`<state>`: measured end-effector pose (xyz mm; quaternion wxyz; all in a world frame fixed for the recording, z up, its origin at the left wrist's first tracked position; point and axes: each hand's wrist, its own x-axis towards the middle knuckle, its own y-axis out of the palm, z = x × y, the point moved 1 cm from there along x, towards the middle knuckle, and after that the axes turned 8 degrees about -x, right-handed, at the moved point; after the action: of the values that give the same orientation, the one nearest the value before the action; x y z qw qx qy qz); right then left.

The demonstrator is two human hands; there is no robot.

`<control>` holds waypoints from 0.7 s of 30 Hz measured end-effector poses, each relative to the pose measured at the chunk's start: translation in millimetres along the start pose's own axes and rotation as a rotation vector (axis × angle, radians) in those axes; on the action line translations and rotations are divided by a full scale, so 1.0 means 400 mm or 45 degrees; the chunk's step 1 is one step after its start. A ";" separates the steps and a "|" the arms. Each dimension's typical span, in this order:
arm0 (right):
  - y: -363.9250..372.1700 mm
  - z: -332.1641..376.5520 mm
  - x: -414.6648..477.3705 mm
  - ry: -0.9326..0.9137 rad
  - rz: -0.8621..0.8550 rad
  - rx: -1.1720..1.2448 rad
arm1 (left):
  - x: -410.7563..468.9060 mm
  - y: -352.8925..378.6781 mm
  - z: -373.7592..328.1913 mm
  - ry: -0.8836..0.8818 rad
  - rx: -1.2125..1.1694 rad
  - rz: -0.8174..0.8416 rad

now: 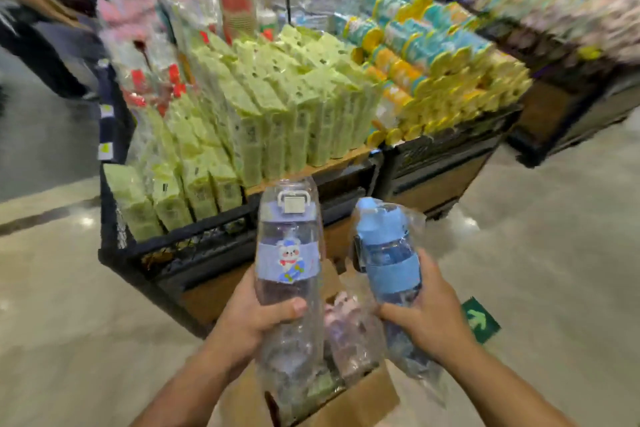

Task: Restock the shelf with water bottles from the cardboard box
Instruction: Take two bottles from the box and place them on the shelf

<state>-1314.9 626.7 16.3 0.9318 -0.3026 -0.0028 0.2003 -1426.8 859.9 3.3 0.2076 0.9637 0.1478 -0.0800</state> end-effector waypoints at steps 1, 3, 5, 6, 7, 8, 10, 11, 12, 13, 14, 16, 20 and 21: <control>-0.044 -0.010 -0.014 -0.004 -0.077 -0.019 | 0.015 0.053 -0.016 0.014 -0.004 0.083; -0.139 -0.029 -0.047 0.005 -0.228 -0.020 | 0.041 0.167 -0.029 0.041 -0.015 0.246; -0.243 -0.051 -0.089 0.031 -0.377 -0.014 | 0.062 0.282 -0.021 0.048 -0.011 0.363; -0.296 -0.065 -0.114 0.056 -0.437 -0.003 | 0.071 0.339 -0.013 0.044 -0.007 0.417; -0.350 -0.088 -0.142 0.084 -0.491 0.012 | 0.081 0.397 -0.002 0.037 0.009 0.469; -0.404 -0.116 -0.173 0.115 -0.538 0.033 | 0.090 0.458 0.010 0.030 0.033 0.523; -0.513 -0.176 -0.245 0.159 -0.635 0.077 | 0.098 0.592 0.038 0.014 0.080 0.612; -0.569 -0.207 -0.285 0.171 -0.683 0.109 | 0.098 0.665 0.054 0.004 0.099 0.652; -0.626 -0.236 -0.325 0.184 -0.735 0.132 | 0.093 0.741 0.072 -0.007 0.119 0.703; -0.683 -0.263 -0.367 0.194 -0.779 0.151 | 0.084 0.819 0.089 -0.014 0.129 0.756; -0.742 -0.291 -0.408 0.210 -0.826 0.168 | 0.072 0.897 0.107 -0.016 0.133 0.807; -0.862 -0.352 -0.486 0.228 -0.915 0.202 | 0.045 1.049 0.142 -0.016 0.144 0.897; -1.088 -0.448 -0.618 0.255 -1.104 0.182 | 0.007 1.317 0.200 -0.007 0.140 1.114; -1.139 -0.468 -0.647 0.251 -1.158 0.180 | 0.002 1.380 0.211 0.004 0.153 1.151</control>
<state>-1360.0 88.8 150.9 0.9392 -0.2240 -0.0330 -0.2581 -1258.4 343.9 134.8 0.1653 0.9418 -0.2924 0.0115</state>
